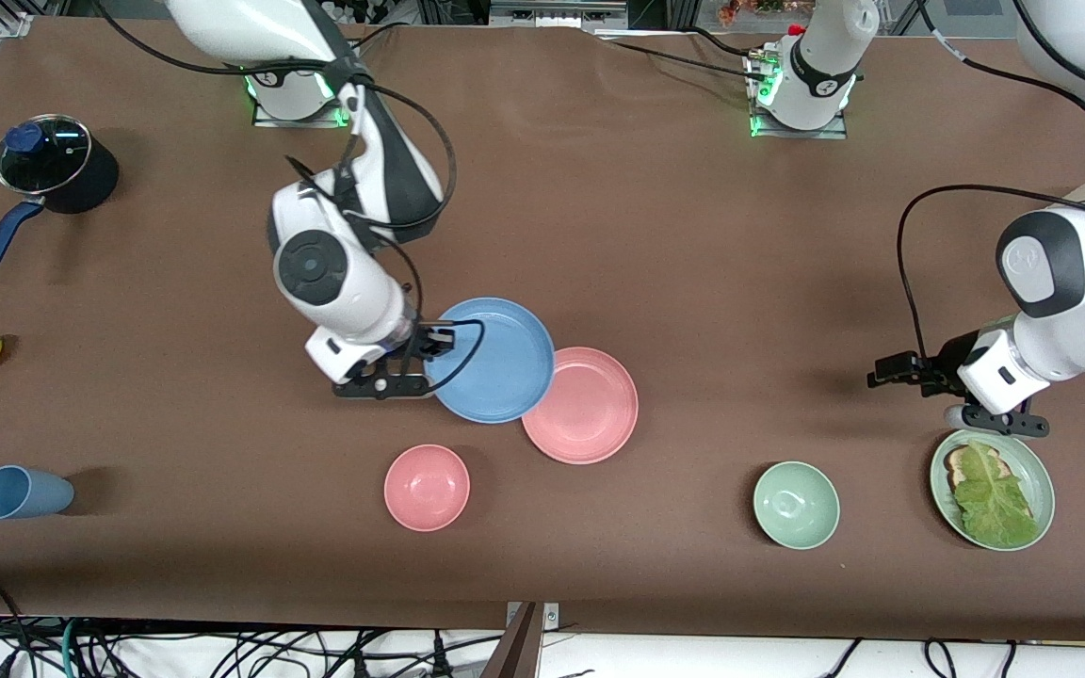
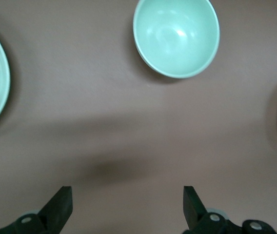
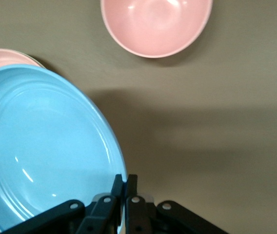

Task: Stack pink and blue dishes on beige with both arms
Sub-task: 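Carry the blue plate onto the pink plate while the left gripper withdraws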

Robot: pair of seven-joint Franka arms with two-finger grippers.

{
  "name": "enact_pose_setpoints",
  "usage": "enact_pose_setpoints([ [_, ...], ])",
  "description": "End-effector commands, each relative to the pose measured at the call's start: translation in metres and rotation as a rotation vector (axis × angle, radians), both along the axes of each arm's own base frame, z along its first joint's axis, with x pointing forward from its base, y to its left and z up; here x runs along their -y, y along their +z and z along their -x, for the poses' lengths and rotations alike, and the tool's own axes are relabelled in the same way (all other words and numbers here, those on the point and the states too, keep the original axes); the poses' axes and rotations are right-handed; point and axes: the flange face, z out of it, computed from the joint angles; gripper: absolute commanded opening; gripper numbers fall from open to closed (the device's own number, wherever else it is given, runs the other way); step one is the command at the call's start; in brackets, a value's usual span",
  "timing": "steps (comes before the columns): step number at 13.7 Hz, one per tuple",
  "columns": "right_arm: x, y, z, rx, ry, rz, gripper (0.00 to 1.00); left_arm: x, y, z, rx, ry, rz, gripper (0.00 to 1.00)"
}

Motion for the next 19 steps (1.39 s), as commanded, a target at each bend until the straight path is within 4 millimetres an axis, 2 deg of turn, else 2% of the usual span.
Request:
enact_pose_setpoints([
  [1, -0.033, -0.019, -0.002, 0.054, -0.099, -0.038, 0.0, -0.002, 0.02, 0.011, 0.009, -0.062, -0.057, 1.0],
  [4, -0.083, -0.046, 0.003, 0.066, -0.189, -0.099, 0.0, -0.011, 0.09, 0.022, 0.067, -0.072, -0.075, 1.0],
  [6, -0.099, -0.06, 0.002, 0.081, -0.212, -0.11, 0.0, -0.004, 0.136, 0.029, 0.077, -0.097, -0.068, 1.0],
  [8, -0.105, -0.072, 0.003, 0.101, -0.23, -0.121, 0.0, 0.003, 0.179, 0.03, 0.073, -0.156, -0.152, 1.0],
  [9, -0.107, -0.077, 0.003, 0.104, -0.229, -0.122, 0.0, 0.017, 0.193, 0.03, 0.07, -0.203, -0.199, 1.0],
  [12, -0.108, -0.091, 0.002, 0.121, -0.231, -0.126, 0.0, 0.034, 0.22, 0.043, 0.05, -0.254, -0.249, 1.0],
  [16, -0.108, -0.109, 0.002, 0.135, -0.233, -0.126, 0.0, 0.043, 0.235, 0.052, 0.053, -0.28, -0.275, 1.0],
  [17, -0.108, -0.109, 0.002, 0.138, -0.233, -0.128, 0.1, 0.048, 0.242, 0.056, 0.061, -0.292, -0.285, 1.0],
  [19, -0.108, -0.108, 0.002, 0.136, -0.227, -0.125, 0.38, 0.055, 0.258, 0.066, 0.063, -0.304, -0.282, 1.0],
])
